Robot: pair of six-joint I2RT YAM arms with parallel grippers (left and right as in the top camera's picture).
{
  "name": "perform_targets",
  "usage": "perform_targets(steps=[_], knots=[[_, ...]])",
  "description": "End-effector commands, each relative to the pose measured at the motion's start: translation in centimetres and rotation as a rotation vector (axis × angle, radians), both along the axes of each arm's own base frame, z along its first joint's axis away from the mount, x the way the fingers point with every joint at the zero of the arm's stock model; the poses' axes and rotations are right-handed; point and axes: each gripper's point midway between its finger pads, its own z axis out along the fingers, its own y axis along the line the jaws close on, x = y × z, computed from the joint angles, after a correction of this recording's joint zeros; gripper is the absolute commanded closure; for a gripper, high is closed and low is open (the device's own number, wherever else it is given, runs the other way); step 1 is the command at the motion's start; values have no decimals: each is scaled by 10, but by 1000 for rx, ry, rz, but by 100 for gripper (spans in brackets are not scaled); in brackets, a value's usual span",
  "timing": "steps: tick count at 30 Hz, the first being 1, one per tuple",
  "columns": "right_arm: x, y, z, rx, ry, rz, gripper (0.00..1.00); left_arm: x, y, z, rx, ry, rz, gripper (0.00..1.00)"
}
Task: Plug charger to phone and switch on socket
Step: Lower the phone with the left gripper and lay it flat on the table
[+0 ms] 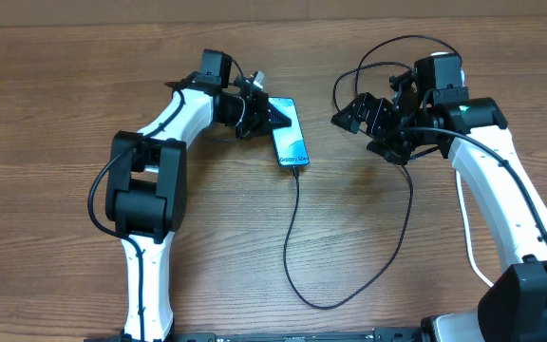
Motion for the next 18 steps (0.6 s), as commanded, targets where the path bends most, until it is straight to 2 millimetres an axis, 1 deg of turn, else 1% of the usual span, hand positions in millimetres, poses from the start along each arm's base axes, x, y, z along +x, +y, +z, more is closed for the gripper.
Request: perform_targets(steps=[1, 7, 18], knots=[[1, 0, -4, 0, 8, 7, 0, 0, -5, 4, -16, 1, -4, 96], [1, 0, -5, 0, 9, 7, 0, 0, -6, 4, -15, 0, -6, 96], [0, 0, -5, 0, 11, 7, 0, 0, -5, -3, 16, -8, -3, 96]])
